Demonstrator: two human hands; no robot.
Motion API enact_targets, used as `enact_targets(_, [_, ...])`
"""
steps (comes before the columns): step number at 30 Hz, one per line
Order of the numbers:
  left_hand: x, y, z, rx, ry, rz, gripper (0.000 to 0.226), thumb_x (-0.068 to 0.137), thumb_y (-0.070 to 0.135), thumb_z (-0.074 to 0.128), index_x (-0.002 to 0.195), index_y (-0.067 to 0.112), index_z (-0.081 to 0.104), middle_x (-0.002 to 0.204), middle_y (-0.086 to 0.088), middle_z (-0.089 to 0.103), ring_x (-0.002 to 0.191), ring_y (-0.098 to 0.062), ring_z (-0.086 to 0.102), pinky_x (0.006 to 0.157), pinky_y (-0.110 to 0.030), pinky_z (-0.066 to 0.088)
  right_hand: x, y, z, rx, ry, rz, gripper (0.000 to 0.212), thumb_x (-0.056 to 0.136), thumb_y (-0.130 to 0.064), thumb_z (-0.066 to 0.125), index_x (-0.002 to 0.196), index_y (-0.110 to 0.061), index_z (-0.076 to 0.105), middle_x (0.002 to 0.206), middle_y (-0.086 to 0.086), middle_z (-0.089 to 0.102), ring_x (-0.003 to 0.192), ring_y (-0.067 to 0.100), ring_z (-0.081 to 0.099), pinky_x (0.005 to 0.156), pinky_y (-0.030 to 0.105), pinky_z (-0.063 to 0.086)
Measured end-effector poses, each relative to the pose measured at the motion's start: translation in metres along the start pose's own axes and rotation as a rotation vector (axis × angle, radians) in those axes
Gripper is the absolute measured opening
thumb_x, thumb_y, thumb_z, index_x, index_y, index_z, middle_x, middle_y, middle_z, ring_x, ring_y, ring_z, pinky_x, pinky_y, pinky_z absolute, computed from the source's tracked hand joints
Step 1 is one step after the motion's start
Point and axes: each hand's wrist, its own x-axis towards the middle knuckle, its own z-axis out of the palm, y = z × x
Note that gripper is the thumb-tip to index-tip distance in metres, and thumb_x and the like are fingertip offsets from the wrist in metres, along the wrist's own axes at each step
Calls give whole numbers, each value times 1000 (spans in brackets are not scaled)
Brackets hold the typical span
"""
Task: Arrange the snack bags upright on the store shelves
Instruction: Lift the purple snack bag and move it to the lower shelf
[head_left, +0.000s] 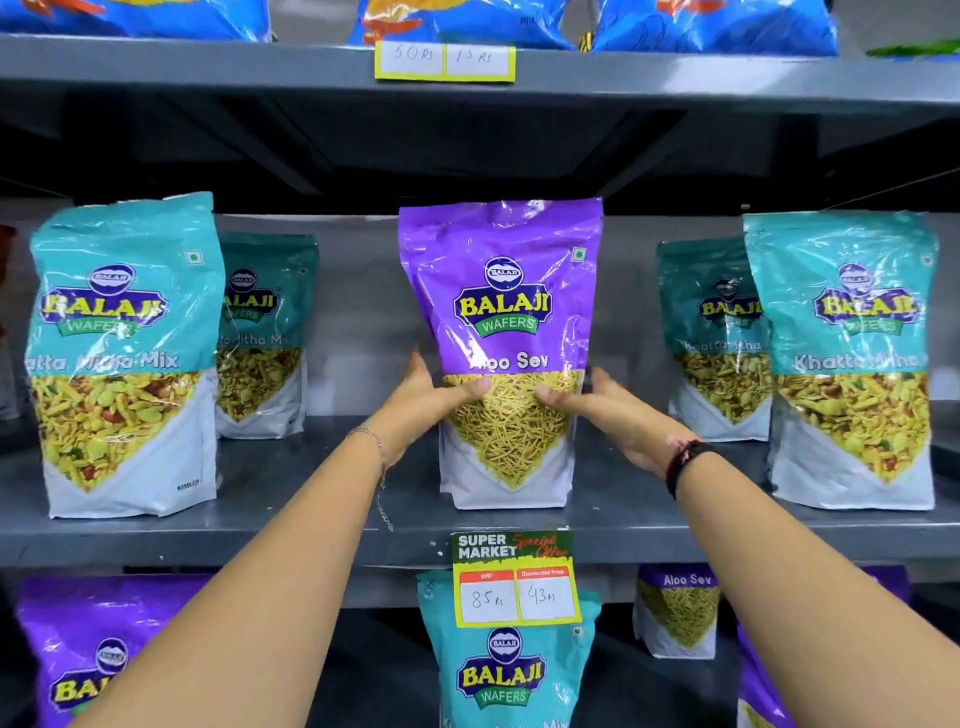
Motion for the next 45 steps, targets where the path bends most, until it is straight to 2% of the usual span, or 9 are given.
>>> enact_targets(2, [3, -4, 2, -114, -127, -22, 74, 60, 31, 76, 121, 12, 39, 132, -11, 51, 109, -17, 53, 103, -34, 38, -2, 1, 6, 39, -139, 41, 43, 76, -19, 67, 114, -19, 46, 117, -2, 60, 93, 0, 55, 64, 6, 45])
enact_targets(6, [5, -14, 7, -183, -140, 17, 36, 75, 15, 65, 107, 15, 49, 116, -12, 60, 100, -19, 57, 89, -29, 43, 7, 18, 10, 78, -117, 57, 56, 77, -20, 67, 125, -14, 39, 125, 6, 58, 109, 18, 57, 76, 21, 47])
enact_targets(13, [-8, -17, -6, -269, -10, 111, 36, 70, 16, 70, 102, 12, 54, 99, -3, 65, 94, -19, 60, 76, -19, 51, -4, 6, 27, 101, -39, -67, 35, 76, -17, 66, 103, -24, 46, 104, -3, 60, 97, 12, 58, 82, 18, 46])
enact_targets(18, [-50, 1, -39, -362, 102, 266, 50, 52, 26, 78, 97, 16, 60, 87, 6, 72, 84, -9, 67, 73, -19, 55, -34, -35, 56, 100, -63, -237, 44, 76, -19, 66, 114, -17, 43, 107, -4, 61, 87, -5, 60, 75, 10, 51])
enact_targets(21, [-85, 5, -61, -392, 135, 338, 58, 39, 42, 83, 88, 20, 60, 74, 16, 75, 78, -2, 67, 67, -16, 53, -56, -48, 83, 78, -56, -304, 54, 74, -26, 69, 119, -12, 43, 118, 2, 61, 99, 3, 61, 88, 20, 51])
enact_targets(27, [-155, -36, -90, -331, 126, 216, 73, 46, 47, 78, 108, 19, 53, 89, 14, 74, 92, -7, 65, 78, -20, 52, -102, -15, 150, -7, -41, -279, 59, 62, -49, 66, 110, -24, 43, 118, -1, 61, 107, 11, 58, 98, 40, 46])
enact_targets(37, [-230, -167, -102, -233, -48, -151, 94, 39, 38, 85, 118, 30, 34, 122, 5, 52, 105, 1, 56, 85, -15, 50, -146, 102, 227, 40, -227, -62, 63, 61, -53, 66, 114, -36, 37, 100, -32, 52, 88, -26, 49, 80, 4, 40])
enact_targets(41, [-235, -219, -94, -226, -126, -292, 112, 44, 32, 83, 134, 17, 17, 139, -4, 41, 126, -13, 42, 99, -20, 42, -150, 150, 246, 15, -250, 31, 53, 71, -25, 70, 109, -32, 34, 95, -31, 48, 79, -33, 45, 68, -5, 35])
enact_targets(45, [-224, -261, -75, -235, -81, -368, 88, 55, 9, 68, 130, 15, 21, 130, -3, 44, 114, -11, 45, 85, -7, 46, -143, 193, 259, -48, -181, 88, 57, 64, -39, 72, 109, -38, 38, 108, -5, 52, 110, 5, 50, 93, 21, 40])
